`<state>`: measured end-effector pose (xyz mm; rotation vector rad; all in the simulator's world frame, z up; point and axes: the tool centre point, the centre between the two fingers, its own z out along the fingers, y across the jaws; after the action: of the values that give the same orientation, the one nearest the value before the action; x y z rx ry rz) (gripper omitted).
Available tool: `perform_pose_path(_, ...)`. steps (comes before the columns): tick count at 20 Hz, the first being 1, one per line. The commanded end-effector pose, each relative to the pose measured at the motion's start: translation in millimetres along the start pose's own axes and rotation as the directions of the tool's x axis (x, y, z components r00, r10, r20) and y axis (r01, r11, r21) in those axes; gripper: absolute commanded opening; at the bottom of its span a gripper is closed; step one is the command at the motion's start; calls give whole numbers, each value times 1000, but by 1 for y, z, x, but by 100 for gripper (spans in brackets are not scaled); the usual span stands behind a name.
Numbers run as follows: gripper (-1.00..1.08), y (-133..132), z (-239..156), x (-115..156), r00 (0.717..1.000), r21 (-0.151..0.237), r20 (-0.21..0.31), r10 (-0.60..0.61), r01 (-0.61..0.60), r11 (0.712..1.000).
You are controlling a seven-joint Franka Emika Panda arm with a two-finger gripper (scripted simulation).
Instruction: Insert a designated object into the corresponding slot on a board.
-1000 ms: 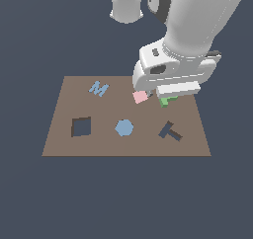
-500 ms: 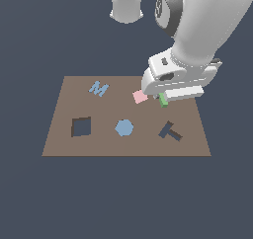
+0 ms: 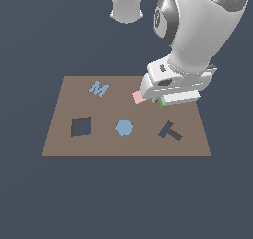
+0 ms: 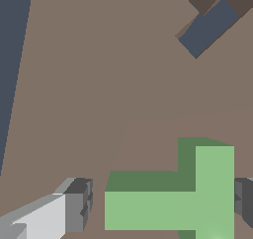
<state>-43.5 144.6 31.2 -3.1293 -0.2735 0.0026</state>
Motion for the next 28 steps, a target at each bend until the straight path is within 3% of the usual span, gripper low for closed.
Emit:
perform_pose_path(1,-100,0,2,0,1000,0,-1,0,0,1000)
perform_pose_path(17,-100,-1,0,3,1000,0,-2,19,-19,1000)
perform_pose_path(28,-100,-6,-2,31,980,0,-2,198,-198,980)
